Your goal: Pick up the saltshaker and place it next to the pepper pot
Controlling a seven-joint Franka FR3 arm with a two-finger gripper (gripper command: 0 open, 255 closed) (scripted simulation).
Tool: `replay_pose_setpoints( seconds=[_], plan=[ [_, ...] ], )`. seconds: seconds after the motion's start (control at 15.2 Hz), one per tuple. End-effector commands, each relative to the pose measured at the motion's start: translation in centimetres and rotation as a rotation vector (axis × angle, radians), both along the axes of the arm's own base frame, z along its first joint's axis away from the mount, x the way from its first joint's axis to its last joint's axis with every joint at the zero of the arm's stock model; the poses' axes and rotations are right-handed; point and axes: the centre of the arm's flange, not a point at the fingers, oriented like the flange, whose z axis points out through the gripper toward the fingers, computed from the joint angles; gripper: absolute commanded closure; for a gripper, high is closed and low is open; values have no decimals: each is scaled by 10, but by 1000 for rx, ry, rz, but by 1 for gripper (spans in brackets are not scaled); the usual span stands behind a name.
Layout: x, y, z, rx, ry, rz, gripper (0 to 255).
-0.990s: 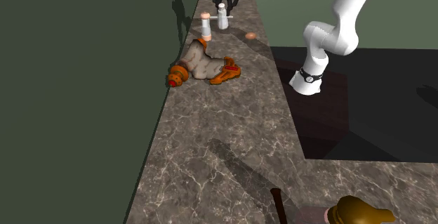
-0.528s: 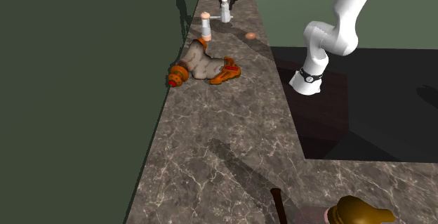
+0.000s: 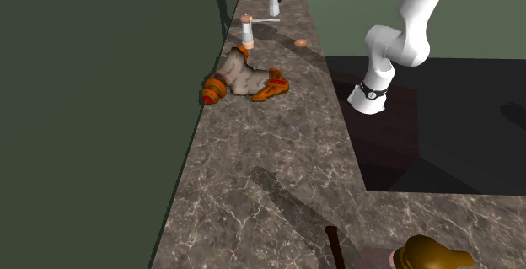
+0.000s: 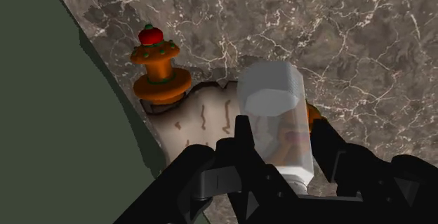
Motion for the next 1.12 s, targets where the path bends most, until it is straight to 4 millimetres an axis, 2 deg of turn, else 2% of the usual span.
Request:
replay_pose_setpoints(
  seconds=[0.0, 0.79, 1.06],
  plan=[
    [-28, -7, -1, -1, 0, 3, 255],
    [-178, -51, -1, -1, 0, 3, 255],
    [-178, -51, -22, -1, 0, 3, 255]
  ],
)
